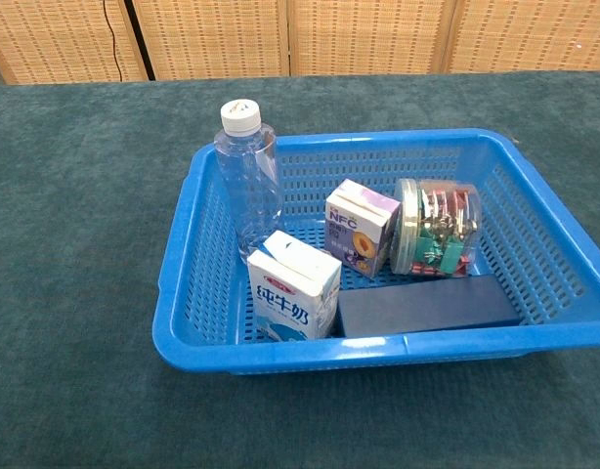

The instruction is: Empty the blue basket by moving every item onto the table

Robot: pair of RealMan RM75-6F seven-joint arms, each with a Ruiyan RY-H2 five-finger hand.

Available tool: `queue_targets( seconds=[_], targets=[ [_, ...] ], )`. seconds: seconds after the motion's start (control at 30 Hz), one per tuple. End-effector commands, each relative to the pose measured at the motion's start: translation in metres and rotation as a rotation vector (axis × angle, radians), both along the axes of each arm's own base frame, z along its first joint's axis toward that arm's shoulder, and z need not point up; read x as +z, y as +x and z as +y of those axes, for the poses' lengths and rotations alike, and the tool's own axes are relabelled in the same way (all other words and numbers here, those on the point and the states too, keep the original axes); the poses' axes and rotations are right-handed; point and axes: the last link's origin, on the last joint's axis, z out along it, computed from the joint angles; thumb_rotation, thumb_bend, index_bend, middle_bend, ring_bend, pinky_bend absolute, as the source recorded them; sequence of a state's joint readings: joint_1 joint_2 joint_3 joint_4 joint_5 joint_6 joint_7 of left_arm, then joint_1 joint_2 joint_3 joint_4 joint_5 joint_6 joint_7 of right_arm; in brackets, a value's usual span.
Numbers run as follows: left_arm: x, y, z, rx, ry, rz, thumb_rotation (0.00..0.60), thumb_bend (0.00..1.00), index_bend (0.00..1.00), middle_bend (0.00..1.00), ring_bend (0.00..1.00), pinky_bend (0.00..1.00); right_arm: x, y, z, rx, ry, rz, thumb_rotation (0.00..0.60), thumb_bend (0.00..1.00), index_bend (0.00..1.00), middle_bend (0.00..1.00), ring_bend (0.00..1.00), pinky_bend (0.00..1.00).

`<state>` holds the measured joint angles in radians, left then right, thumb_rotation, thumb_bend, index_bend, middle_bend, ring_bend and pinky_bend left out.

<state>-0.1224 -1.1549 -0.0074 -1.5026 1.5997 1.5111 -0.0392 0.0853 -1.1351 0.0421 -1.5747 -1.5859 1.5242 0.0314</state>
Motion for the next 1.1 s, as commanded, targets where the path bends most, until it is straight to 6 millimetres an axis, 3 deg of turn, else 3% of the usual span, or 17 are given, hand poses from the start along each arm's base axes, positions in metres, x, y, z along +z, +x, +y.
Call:
queue_targets(
  seconds=[0.03,0.3,0.57,0.87,1.1],
  targets=[
    [0.0,0.0,0.001,0.001,-0.002,0.001,0.6,0.0,0.0,0.0,0.0,0.0,0.0,0.0,0.0,-0.002,0.001,0.0,0.6,0.0,0.0,0.01,0.0,0.0],
    [-0.008,0.009,0.009,-0.051,-0.056,-0.079,0.6,0.0,0.0,0.0,0.0,0.0,0.002,0.001,0.001,-0.007,0.004,-0.013,0.6,0.0,0.0,0.01,0.0,0.0],
    [-0.04,0.069,0.06,-0.284,-0.322,-0.487,0.6,0.0,0.0,0.0,0.0,0.0,0.011,-0.003,-0.001,-0.025,-0.014,-0.033,0.6,0.0,0.0,0.01,0.0,0.0],
    [-0.078,0.139,0.092,-0.329,-0.523,-0.702,0.6,0.0,0.0,0.0,0.0,0.0,0.014,-0.006,-0.004,-0.04,-0.01,-0.049,0.6,0.0,0.0,0.01,0.0,0.0],
    [-0.118,0.174,0.11,-0.268,-0.637,-0.753,0.6,0.0,0.0,0.0,0.0,0.0,0.017,-0.007,-0.004,-0.05,-0.013,-0.056,0.6,0.0,0.0,0.01,0.0,0.0]
  ],
)
